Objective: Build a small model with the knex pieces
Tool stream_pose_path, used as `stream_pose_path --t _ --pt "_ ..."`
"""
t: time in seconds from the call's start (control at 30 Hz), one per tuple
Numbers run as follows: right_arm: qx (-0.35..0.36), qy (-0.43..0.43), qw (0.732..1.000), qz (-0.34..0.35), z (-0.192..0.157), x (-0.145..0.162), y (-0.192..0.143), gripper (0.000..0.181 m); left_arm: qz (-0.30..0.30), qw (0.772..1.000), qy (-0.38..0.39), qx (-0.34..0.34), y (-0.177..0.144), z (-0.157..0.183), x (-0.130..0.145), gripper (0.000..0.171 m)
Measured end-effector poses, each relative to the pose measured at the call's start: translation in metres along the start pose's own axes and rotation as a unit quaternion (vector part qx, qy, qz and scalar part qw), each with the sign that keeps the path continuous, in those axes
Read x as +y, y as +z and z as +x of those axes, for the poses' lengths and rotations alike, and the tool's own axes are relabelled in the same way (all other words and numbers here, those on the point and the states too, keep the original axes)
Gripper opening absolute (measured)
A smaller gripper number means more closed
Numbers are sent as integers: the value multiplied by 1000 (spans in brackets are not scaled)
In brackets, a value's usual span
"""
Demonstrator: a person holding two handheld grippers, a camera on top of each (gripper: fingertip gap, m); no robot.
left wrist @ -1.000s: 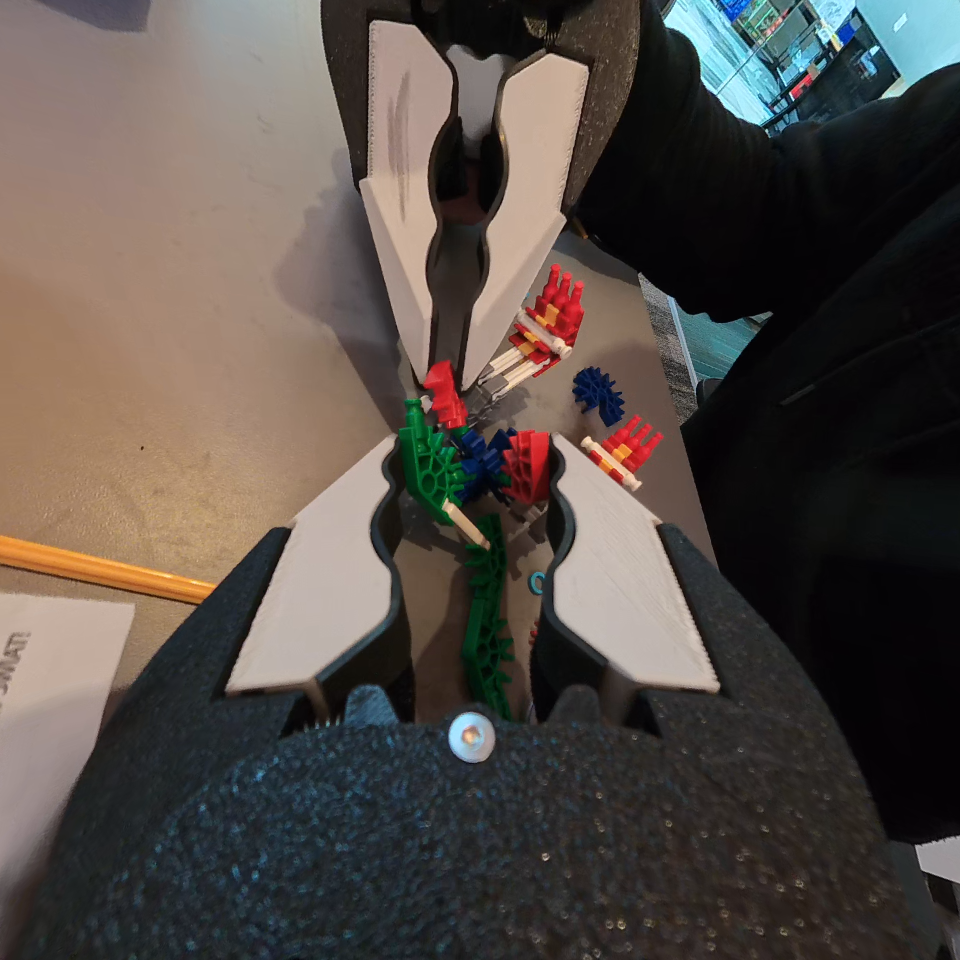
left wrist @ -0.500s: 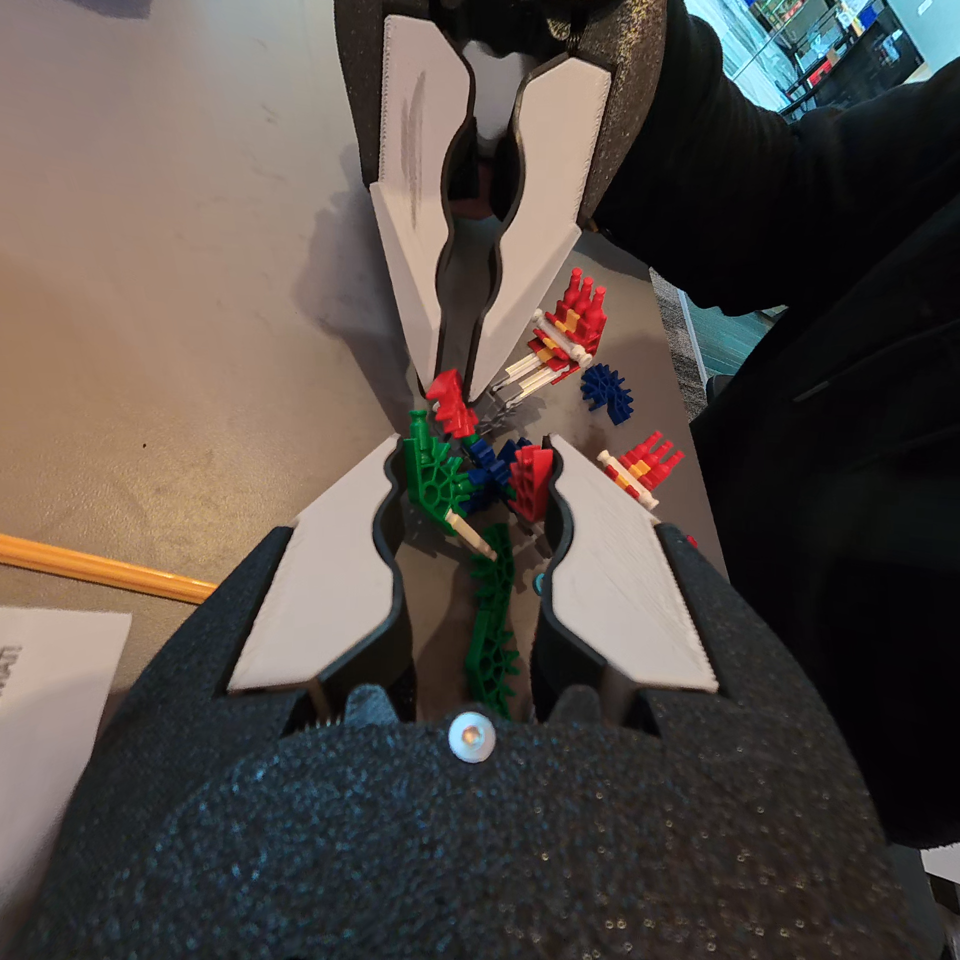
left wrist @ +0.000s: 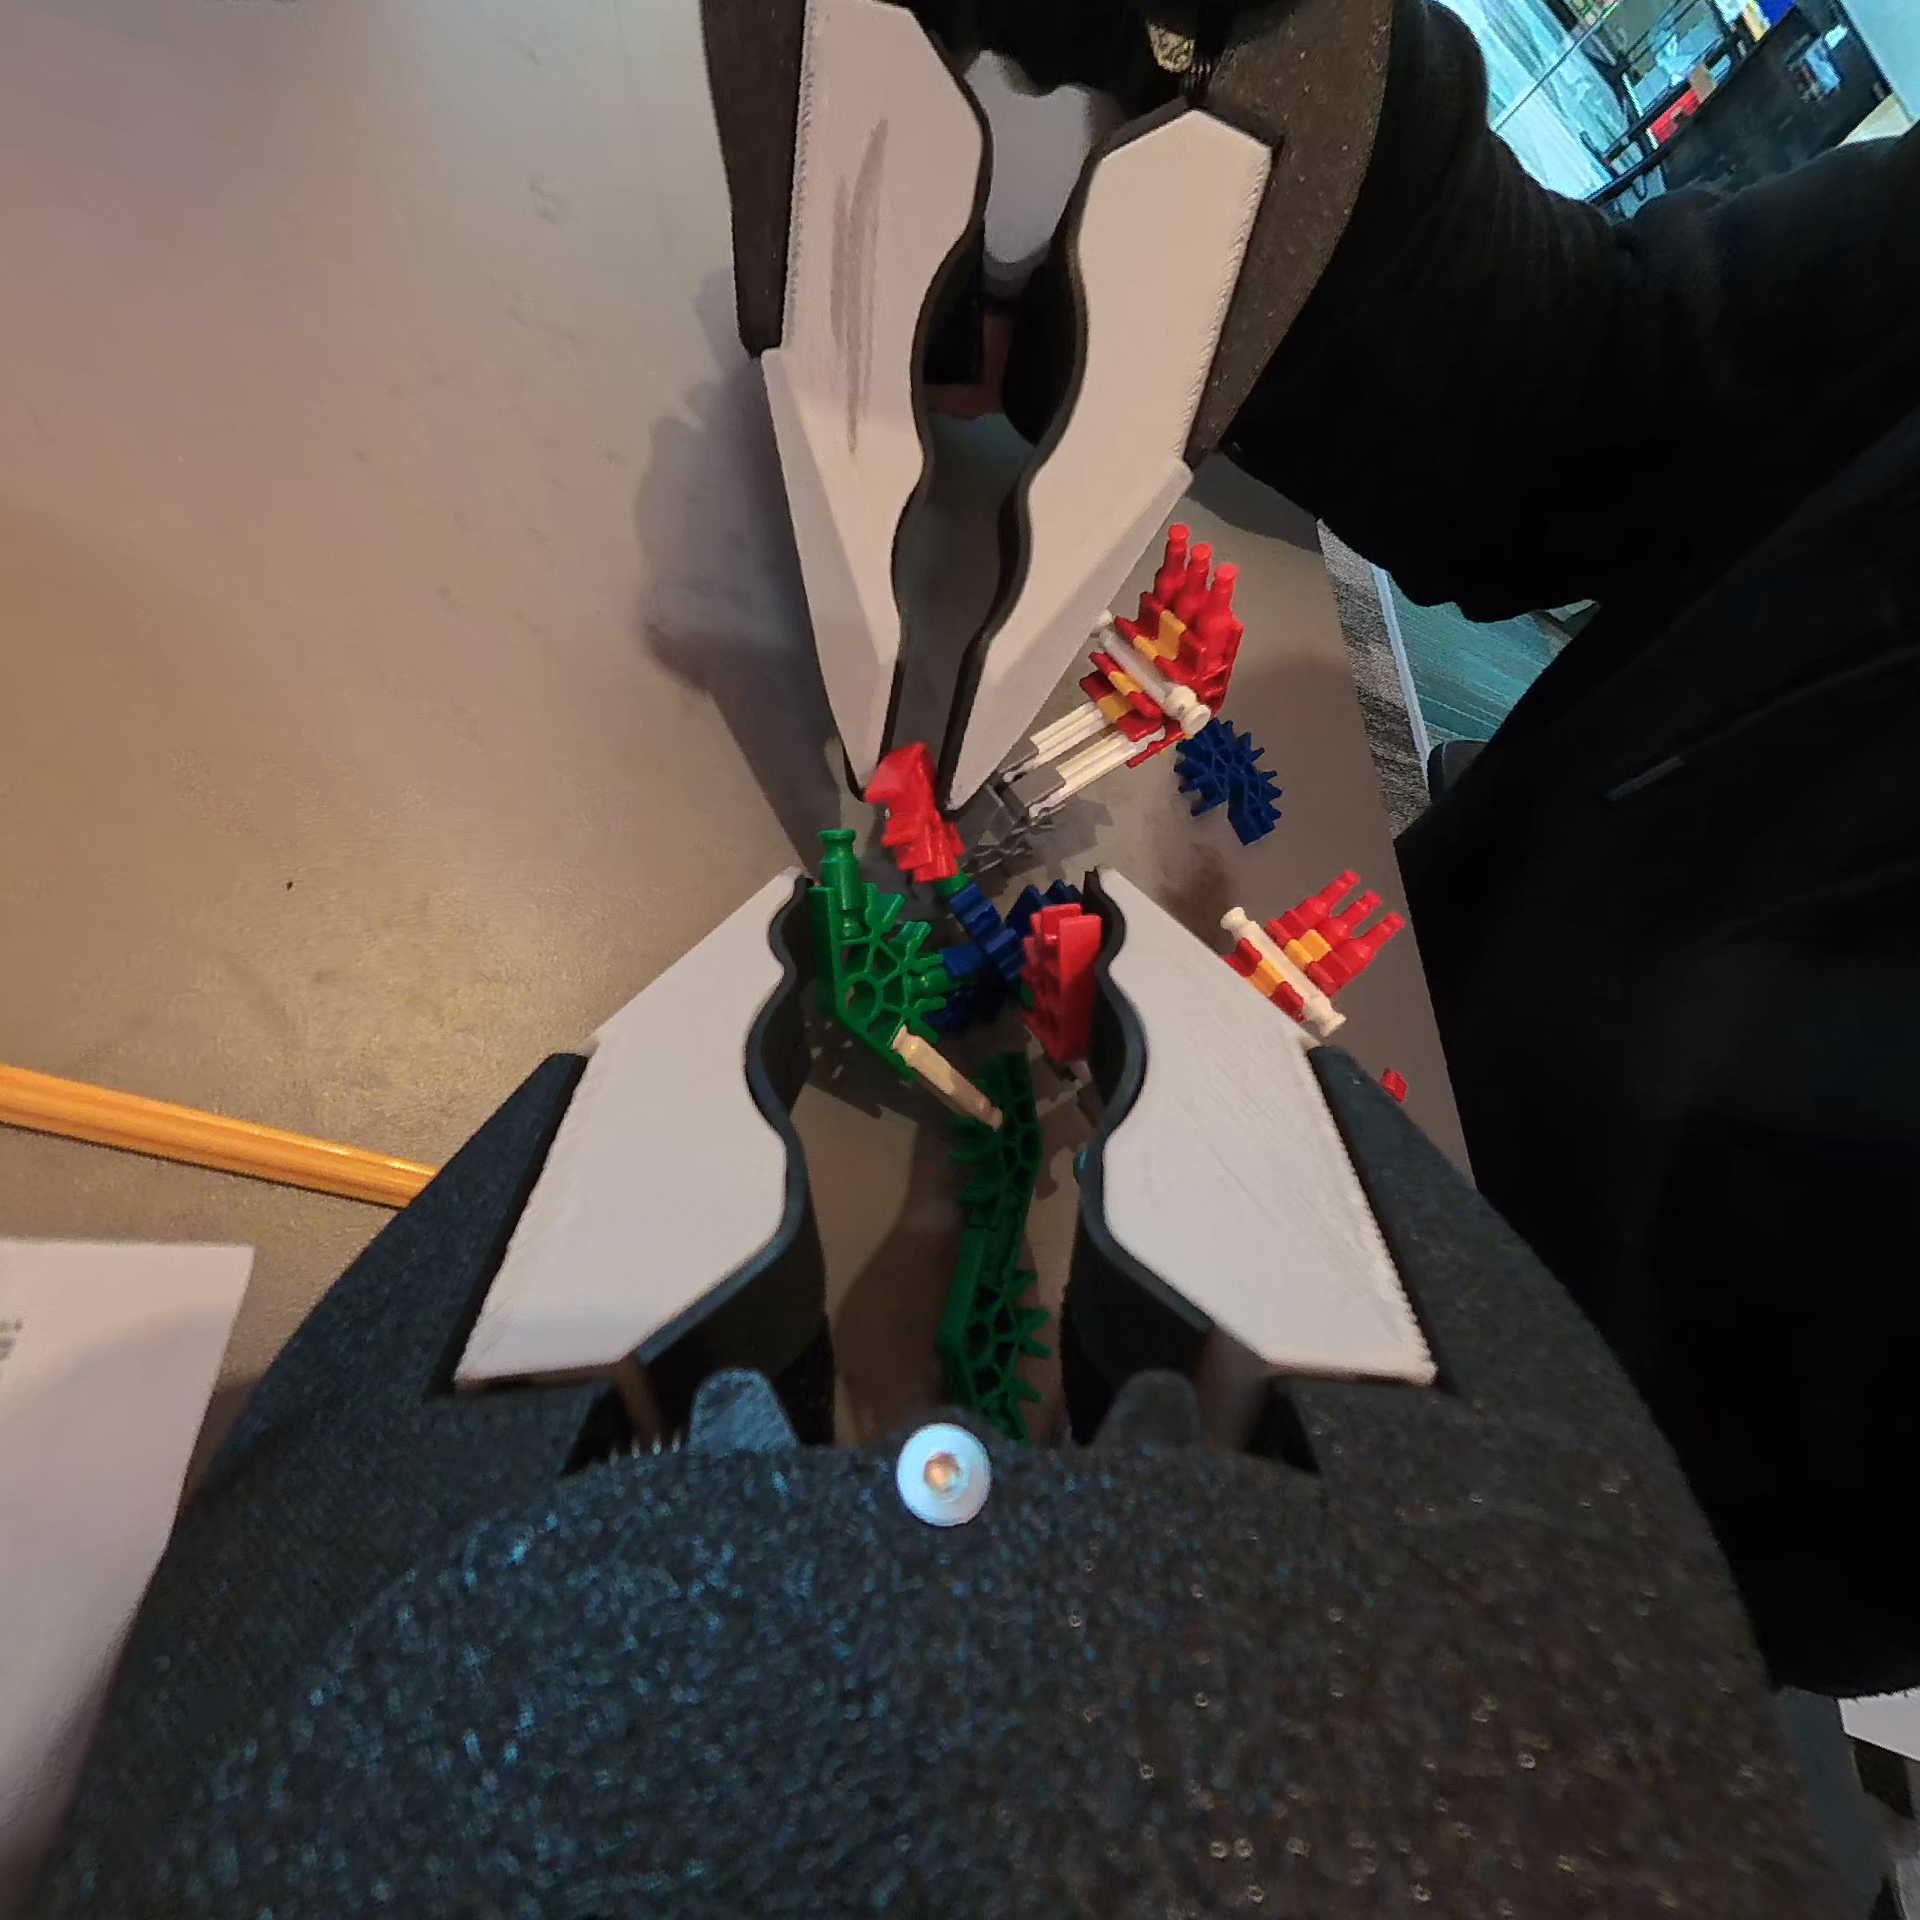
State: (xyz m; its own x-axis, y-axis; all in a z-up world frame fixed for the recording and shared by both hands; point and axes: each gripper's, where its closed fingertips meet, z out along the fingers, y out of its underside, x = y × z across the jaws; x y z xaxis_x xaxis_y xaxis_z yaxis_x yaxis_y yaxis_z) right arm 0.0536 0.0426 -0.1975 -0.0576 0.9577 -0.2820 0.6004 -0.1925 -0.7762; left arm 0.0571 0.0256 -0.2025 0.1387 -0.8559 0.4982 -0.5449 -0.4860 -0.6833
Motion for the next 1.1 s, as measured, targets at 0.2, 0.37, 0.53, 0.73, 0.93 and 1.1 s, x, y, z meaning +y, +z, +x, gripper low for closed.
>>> stream_pose_path --t 0.2,0.37,0.53,0.73,0.93,1.1 --pt "29 -28 999 -17 2 1 1 8 3 1000 -5 14 0 2 -2 49" --pt "18 -19 1000 -11 0 0 1 8 2 1000 0 13 0 2 -1 49" --pt "18 -20 1000 4 3 -3 -2 8 9 1000 9 -3 -2 -2 -4 52" --pt "45 -23 999 11 16 -2 -8 6 13 998 21 -54 -11 -15 -8 56" --pt "43 -17 999 17 18 -1 -9 6 13 996 42 -75 -19 -12 -10 64" --pt "30 -10 999 17 15 -1 -8 6 -13 991 87 -103 -21 -4 -4 72"
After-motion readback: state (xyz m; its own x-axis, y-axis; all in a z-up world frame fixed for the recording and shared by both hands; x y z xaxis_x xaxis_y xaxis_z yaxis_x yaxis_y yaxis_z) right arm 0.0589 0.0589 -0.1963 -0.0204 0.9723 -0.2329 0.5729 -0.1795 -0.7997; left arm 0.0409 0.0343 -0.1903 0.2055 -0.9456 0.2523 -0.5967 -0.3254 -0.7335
